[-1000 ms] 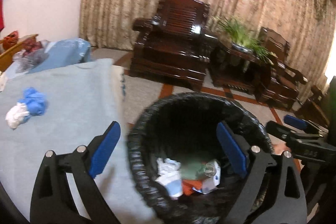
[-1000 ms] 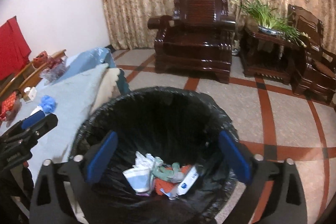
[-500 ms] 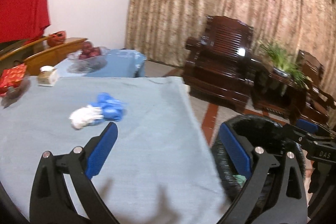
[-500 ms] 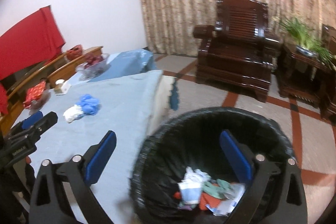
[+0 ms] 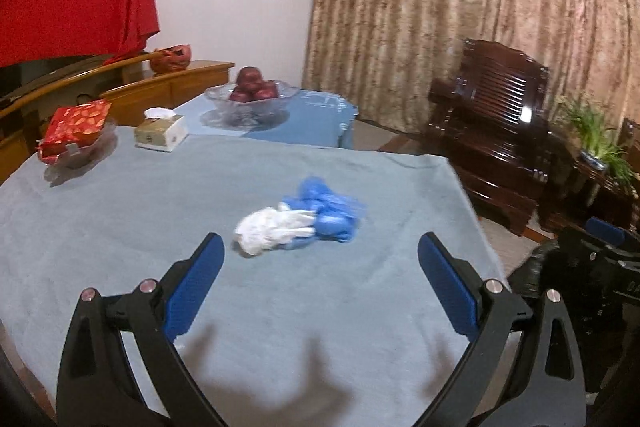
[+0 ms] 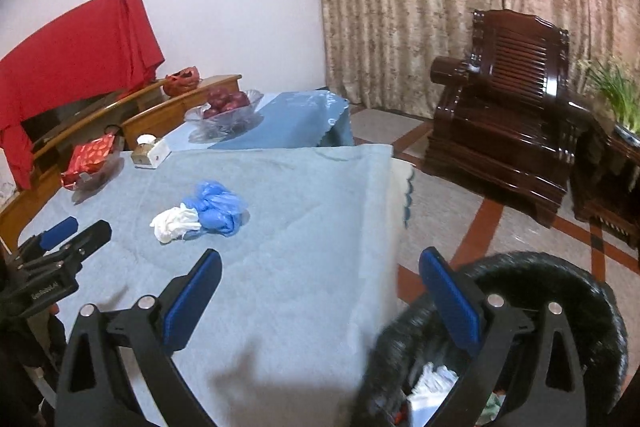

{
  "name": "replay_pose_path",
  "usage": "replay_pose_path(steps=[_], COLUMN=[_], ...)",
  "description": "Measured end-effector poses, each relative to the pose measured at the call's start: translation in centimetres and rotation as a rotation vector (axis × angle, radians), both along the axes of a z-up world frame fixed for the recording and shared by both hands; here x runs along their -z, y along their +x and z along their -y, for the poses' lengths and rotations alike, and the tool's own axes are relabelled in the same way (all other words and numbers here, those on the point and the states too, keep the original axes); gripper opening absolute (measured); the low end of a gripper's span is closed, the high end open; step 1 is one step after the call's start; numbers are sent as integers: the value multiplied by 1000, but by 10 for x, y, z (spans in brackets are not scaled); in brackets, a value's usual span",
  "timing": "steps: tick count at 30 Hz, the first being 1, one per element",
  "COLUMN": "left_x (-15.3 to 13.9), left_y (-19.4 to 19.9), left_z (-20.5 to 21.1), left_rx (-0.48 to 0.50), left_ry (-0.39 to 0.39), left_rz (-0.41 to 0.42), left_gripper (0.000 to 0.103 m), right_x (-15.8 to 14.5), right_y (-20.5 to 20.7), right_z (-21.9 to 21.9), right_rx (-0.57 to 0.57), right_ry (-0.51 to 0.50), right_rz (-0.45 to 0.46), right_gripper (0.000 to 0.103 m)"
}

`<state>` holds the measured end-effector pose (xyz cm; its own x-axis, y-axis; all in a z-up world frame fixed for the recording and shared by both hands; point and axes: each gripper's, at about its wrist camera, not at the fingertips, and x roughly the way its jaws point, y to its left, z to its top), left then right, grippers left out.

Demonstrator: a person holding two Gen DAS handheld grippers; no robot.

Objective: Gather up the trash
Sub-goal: 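Move both tools back over the tissue and blue bags on the table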

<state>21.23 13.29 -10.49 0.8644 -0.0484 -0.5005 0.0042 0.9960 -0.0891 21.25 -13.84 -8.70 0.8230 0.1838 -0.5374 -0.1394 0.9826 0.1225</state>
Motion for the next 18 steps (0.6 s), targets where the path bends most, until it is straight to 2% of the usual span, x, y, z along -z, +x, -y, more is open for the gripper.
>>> replay_pose_path(steps=[8,18], left_x=[24,64], left_y=[37,93], left_z=[-33,-51], left_rx=[-54,-61], left_ry=[15,3], left_rz=[-29,-103], left_gripper=[95,94], right_x=[24,54], right_y=[47,97], right_z=[-34,-61], right_rx=[-17,-29], right_ry=[-17,-57], right_rz=[-23,-68], right_gripper=[97,97])
